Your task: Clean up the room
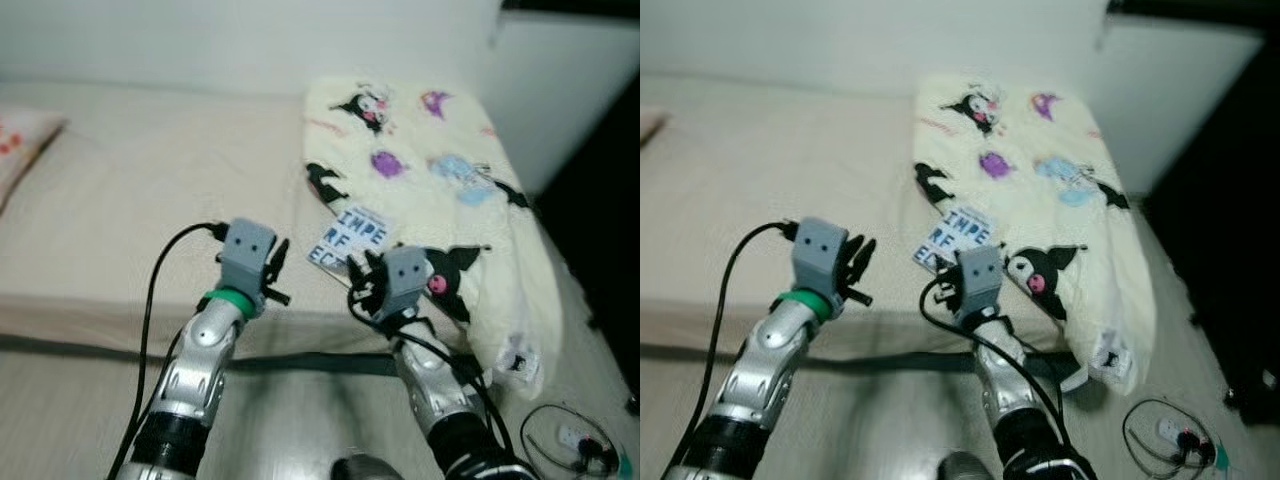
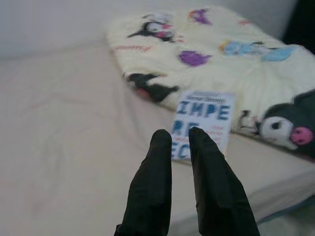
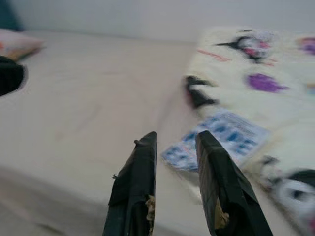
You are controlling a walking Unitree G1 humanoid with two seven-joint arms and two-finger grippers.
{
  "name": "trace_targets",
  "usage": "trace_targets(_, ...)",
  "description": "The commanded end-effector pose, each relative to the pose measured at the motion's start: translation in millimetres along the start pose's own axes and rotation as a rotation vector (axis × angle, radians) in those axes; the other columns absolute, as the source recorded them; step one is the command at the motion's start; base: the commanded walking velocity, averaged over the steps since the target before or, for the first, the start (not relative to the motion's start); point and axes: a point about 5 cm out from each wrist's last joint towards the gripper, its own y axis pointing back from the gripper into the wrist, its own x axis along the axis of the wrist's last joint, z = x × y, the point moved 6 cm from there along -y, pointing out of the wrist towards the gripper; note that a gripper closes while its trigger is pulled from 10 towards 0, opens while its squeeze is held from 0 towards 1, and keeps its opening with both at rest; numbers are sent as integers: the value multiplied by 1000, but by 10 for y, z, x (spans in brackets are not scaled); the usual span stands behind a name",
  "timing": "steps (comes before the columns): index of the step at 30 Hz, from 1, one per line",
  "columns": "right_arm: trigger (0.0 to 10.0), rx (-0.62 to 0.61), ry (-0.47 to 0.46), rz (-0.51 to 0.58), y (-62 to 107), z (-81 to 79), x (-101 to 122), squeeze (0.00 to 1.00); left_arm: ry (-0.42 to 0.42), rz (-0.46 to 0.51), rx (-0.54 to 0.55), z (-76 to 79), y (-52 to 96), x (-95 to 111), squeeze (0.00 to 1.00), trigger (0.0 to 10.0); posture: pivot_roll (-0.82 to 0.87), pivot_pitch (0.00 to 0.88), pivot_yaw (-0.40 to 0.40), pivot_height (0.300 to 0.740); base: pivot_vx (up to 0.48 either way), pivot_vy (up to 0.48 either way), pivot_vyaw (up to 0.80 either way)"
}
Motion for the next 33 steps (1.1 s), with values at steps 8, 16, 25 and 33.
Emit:
trace_targets(8, 10000, -154, 91, 106, 23, 381, 280, 0, 4, 12, 12, 44, -39, 2, 0, 10000, -51, 1, 35, 726, 469, 0, -762)
trace_targets(16, 10000, -167, 112, 112, 10, 444, 324, 0, 12, 19, 12, 78, -54, 7, 0, 10000, -50, 4, 24, 726, 468, 0, 0)
trace_targets(25, 10000, -120, 106, 91, -2, 356, 280, 0, 4, 12, 32, 28, -28, -22, 0, 10000, -51, 6, 26, 726, 190, 0, 0)
trace_targets(33, 10000, -61, 42, 32, 37, 164, 101, 0, -6, -2, 13, 29, 46, -94, 0, 10000, -48, 11, 34, 721, 0, 0, 0)
